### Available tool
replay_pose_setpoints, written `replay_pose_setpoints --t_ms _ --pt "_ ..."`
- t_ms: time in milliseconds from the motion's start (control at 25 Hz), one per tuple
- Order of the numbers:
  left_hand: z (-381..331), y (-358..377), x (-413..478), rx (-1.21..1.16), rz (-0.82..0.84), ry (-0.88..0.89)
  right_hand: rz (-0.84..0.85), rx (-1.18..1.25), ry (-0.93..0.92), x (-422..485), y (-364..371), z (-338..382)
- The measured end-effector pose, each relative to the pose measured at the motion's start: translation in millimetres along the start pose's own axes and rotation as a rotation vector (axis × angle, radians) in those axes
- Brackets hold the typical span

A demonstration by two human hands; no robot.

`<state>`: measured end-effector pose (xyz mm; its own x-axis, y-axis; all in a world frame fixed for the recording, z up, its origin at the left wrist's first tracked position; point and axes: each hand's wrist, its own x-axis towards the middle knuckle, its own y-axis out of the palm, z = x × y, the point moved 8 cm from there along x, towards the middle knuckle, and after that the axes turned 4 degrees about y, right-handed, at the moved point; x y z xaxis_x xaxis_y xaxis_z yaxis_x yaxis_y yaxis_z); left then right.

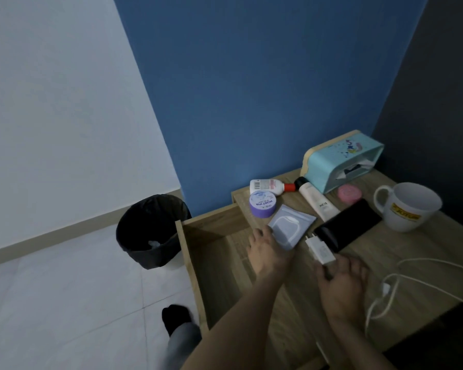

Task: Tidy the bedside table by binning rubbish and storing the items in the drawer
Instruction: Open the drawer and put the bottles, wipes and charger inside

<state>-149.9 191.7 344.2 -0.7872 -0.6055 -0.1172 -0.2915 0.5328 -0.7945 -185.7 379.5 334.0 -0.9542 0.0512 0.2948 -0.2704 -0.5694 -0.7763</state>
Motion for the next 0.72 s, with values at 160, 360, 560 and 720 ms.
replay_pose_setpoints --t_ms 160,360,560,720 --pt "31 -21 -29 -0.115 -0.01 -0.056 0.071 0.095 0.053 -4 0 2" --pt "90 -46 -60 -0.157 -0.055 -0.143 0.185 0.215 0.001 -40 -8 31" --pt "124 -49 -79 0.073 0.014 -0.123 0.433 0.22 -0.024 -95 23 58" --pt "128 -41 -82 0.152 0.06 -0.107 0.517 0.137 0.046 -118 46 65"
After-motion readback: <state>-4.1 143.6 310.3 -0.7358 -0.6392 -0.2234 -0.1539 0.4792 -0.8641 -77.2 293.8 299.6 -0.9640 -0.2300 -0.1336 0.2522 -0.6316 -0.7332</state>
